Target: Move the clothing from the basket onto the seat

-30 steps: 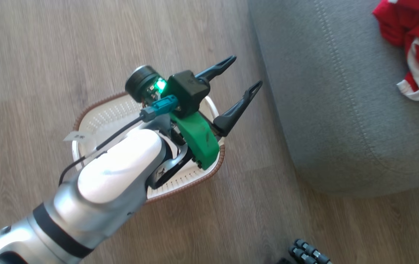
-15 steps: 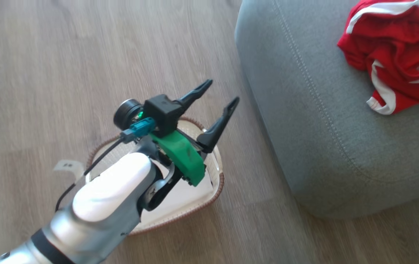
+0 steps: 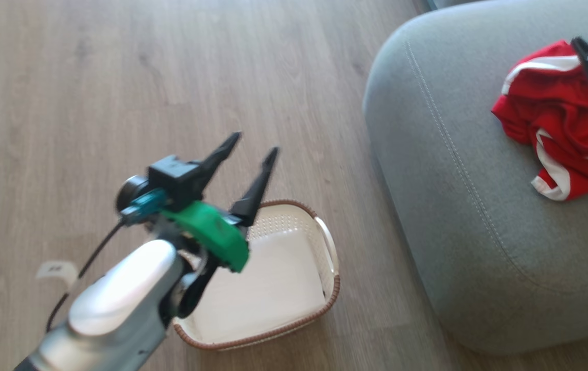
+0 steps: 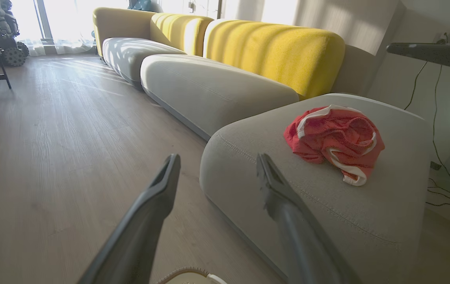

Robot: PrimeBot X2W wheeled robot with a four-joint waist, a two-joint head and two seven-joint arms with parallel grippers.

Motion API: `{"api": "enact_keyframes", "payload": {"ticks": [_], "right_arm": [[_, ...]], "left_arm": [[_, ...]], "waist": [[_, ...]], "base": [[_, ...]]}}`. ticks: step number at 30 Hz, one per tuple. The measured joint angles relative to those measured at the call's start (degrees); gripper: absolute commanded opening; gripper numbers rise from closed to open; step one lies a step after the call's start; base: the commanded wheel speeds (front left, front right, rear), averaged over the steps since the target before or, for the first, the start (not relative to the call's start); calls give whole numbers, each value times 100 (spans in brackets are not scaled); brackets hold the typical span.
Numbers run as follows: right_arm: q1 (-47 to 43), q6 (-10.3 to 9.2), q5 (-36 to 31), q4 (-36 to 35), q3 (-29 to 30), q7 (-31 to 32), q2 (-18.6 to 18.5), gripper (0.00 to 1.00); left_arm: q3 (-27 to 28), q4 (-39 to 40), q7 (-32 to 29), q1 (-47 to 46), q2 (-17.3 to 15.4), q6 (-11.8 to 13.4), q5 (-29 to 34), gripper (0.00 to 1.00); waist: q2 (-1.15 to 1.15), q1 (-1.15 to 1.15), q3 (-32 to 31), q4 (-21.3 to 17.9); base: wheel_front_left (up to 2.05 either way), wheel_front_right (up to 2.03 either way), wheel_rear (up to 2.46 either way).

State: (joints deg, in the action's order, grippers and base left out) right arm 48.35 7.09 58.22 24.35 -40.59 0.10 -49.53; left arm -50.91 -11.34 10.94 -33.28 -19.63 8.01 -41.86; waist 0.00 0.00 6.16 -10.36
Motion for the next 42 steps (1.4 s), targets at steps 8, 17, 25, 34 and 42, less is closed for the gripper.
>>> {"api": "enact_keyframes", "payload": {"ticks": [8, 17, 25, 34, 42], "right_arm": [[-872, 0, 36, -325, 661, -509, 59, 100], [-2386, -1, -621, -655, 1831, -915, 697, 100], [-3596, -1, -1559, -1307, 2875, -1182, 1560, 100], [-4920, -1, -2615, -2105, 3850, -1222, 2820, 100], [-5344, -1, -3217, -2466, 4073, -1221, 3443, 100]], "left_arm": [[433, 105, 201, 650, -447, 381, -185, 100], [1141, 605, 326, 1709, -740, 880, -379, 100], [1766, 1009, 328, 2487, -768, 1144, -256, 100], [2372, 1204, 328, 3173, -671, 1121, 254, 100], [2813, 1205, 330, 3437, -443, 833, 671, 100]], "waist": [[0, 0, -358, 326], [0, 0, -627, 652], [0, 0, -686, 871], [0, 0, -711, 1006], [0, 0, -699, 970]], "base": [[0, 0, 0], [0, 0, 0], [0, 0, 0], [0, 0, 0], [0, 0, 0]]}}
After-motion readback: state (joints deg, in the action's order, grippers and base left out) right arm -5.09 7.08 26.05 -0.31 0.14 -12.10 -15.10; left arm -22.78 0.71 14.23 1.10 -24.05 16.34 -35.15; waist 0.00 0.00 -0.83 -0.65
